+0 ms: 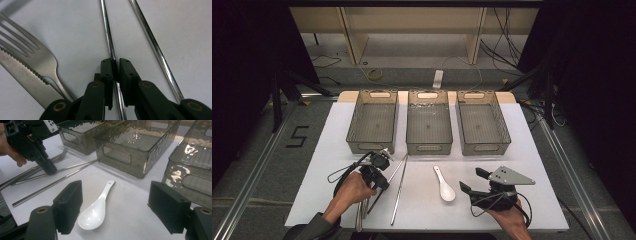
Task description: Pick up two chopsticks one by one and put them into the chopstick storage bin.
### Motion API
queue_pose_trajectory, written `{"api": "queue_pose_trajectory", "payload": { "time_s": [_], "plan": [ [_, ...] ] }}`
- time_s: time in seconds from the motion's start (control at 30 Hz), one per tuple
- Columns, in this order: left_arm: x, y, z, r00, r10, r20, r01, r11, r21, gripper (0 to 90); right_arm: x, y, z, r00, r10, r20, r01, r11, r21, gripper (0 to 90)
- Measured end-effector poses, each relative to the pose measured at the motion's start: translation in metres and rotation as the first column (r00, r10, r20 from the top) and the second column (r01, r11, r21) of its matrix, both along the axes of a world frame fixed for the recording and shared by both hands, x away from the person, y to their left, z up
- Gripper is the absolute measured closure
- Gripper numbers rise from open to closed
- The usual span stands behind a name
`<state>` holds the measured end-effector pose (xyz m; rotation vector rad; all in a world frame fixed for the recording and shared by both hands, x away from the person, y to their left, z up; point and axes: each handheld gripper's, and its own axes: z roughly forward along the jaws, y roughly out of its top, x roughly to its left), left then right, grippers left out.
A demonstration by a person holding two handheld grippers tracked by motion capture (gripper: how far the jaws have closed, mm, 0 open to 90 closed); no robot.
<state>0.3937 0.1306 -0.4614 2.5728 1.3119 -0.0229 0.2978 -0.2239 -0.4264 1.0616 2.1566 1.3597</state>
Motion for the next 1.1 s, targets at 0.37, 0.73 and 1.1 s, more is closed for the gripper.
{"api": "queue_pose_trajectory", "payload": {
  "time_s": [0.37,0.73,1.1],
  "plan": [
    [-0.007,0.01,-0.001,1.0,0.007,-0.004,-0.007,0.9999,-0.012,84.8,0.001,0.001,0.0,1.0,0.005,-0.005,-0.005,1.0,-0.003,28.3],
    [-0.009,0.008,0.002,0.9986,-0.044,0.03,0.044,0.999,-0.011,85.0,0.001,0.001,0.0,1.0,0.008,-0.005,-0.008,1.0,-0.002,28.3],
    [-0.014,0.01,0.016,0.9956,-0.069,0.064,0.073,0.9959,-0.053,85.2,0.001,0.0,0.0,1.0,0.007,-0.004,-0.007,1.0,0.002,28.5]
  ]
}}
